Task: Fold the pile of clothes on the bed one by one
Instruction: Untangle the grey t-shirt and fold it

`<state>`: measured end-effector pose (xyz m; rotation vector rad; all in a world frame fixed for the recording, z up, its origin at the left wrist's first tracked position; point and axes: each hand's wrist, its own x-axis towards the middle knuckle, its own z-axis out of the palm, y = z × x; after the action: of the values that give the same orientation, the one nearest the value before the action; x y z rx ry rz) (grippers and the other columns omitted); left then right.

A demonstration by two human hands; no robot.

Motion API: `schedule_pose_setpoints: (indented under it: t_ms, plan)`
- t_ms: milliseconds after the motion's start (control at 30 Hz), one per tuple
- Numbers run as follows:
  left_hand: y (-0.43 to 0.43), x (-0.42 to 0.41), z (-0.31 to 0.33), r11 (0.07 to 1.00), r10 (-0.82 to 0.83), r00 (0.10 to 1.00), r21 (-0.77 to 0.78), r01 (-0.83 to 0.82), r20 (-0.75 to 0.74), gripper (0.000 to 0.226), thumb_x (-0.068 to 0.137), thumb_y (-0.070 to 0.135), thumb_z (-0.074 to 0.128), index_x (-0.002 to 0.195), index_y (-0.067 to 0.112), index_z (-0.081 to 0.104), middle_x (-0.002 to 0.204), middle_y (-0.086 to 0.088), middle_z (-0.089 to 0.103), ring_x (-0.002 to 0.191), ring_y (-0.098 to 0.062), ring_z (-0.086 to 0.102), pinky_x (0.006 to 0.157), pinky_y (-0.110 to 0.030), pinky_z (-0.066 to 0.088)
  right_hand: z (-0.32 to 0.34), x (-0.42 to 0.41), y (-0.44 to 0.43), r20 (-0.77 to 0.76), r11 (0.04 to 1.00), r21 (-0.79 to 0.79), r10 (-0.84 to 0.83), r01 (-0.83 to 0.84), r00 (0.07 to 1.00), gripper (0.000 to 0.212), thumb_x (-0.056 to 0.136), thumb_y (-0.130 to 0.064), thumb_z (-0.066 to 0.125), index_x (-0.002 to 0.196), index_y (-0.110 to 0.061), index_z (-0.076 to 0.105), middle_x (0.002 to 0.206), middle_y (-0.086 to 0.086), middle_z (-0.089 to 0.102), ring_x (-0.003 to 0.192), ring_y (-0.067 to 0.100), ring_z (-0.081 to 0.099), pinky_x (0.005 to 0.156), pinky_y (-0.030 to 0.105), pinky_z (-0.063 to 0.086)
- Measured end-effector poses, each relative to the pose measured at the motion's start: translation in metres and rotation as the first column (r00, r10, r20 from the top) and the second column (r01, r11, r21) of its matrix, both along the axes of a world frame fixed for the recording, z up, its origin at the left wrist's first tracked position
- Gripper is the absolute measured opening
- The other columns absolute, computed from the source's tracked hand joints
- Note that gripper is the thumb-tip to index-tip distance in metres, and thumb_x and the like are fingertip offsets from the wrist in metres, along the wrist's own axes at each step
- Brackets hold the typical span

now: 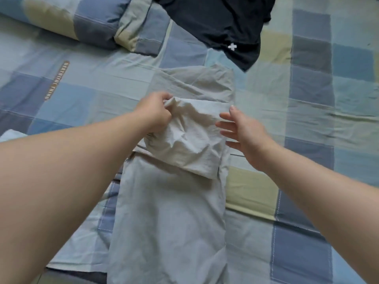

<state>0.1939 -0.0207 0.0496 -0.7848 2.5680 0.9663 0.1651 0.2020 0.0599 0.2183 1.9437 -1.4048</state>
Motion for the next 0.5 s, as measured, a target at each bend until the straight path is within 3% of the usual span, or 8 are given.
schedule_pose_setpoints:
  t_ms: [100,167,233,300,400,500]
  plan:
    - [-0.034,0.010,-0.018,0.954,0.018,1.000,-0.301,-0.011,0.020,0.057,0.092,0.014,0.055,0.146,0.032,0.045,0.152,-0.006,0.041,0.138,-0.032,0.039,0.111,-0.042,0.032,-0.032,0.003,-0.019,-0.323,0.961,0.251,0.200,-0.120,0.925,0.042,0.104,-0.039,0.048,0.139,-0.019,0.057,0.138,-0.001,0.061,0.134,0.018,0.050,0.111,0.031,0.035]
    - [-0.037,0.018,-0.032,0.896,-0.028,0.998,-0.445,-0.002,-0.062,0.054,0.094,0.022,0.054,0.146,0.033,0.042,0.160,-0.004,0.030,0.145,-0.030,0.025,0.116,-0.049,0.022,-0.056,0.004,-0.027,-0.416,0.843,0.494,0.444,-0.212,0.794,0.055,0.102,-0.045,0.044,0.152,-0.024,0.040,0.159,0.002,0.039,0.149,0.025,0.029,0.122,0.043,0.020]
    - [-0.031,0.023,-0.053,0.875,-0.184,0.980,-0.466,0.130,-0.072,0.053,0.098,0.035,0.049,0.149,0.036,0.038,0.166,-0.002,0.019,0.152,-0.028,0.013,0.121,-0.053,0.012,-0.081,0.004,-0.039,-0.353,0.686,0.674,0.625,-0.274,0.696,0.062,0.103,-0.052,0.038,0.159,-0.035,0.019,0.169,-0.001,0.008,0.155,0.027,0.000,0.123,0.052,0.000]
    - [-0.024,0.028,-0.083,0.831,-0.361,0.931,-0.433,0.349,0.058,0.057,0.101,0.054,0.035,0.156,0.044,0.021,0.170,0.002,0.003,0.155,-0.026,-0.002,0.121,-0.059,0.000,-0.108,0.004,-0.050,-0.289,0.592,0.745,0.702,-0.307,0.651,0.067,0.100,-0.061,0.031,0.159,-0.041,0.005,0.169,-0.005,-0.011,0.154,0.028,-0.014,0.121,0.057,-0.008]
    - [-0.025,0.033,-0.131,0.788,-0.433,0.883,-0.398,0.469,0.182,0.064,0.097,0.072,0.015,0.156,0.051,0.000,0.169,0.008,-0.012,0.155,-0.027,-0.012,0.117,-0.068,-0.005,-0.151,0.006,-0.059,-0.222,0.486,0.818,0.759,-0.306,0.612,0.077,0.090,-0.076,0.010,0.159,-0.041,-0.002,0.168,-0.004,-0.015,0.154,0.029,-0.012,0.120,0.062,-0.006]
    - [-0.031,0.034,-0.161,0.795,-0.403,0.906,-0.441,0.416,0.128,0.065,0.095,0.073,0.014,0.155,0.053,-0.003,0.168,0.011,-0.012,0.155,-0.027,-0.011,0.113,-0.074,-0.003,-0.181,0.009,-0.064,-0.238,0.436,0.872,0.775,-0.222,0.585,0.079,0.090,-0.076,0.007,0.159,-0.039,0.002,0.169,-0.002,-0.007,0.155,0.029,-0.003,0.118,0.066,-0.002]
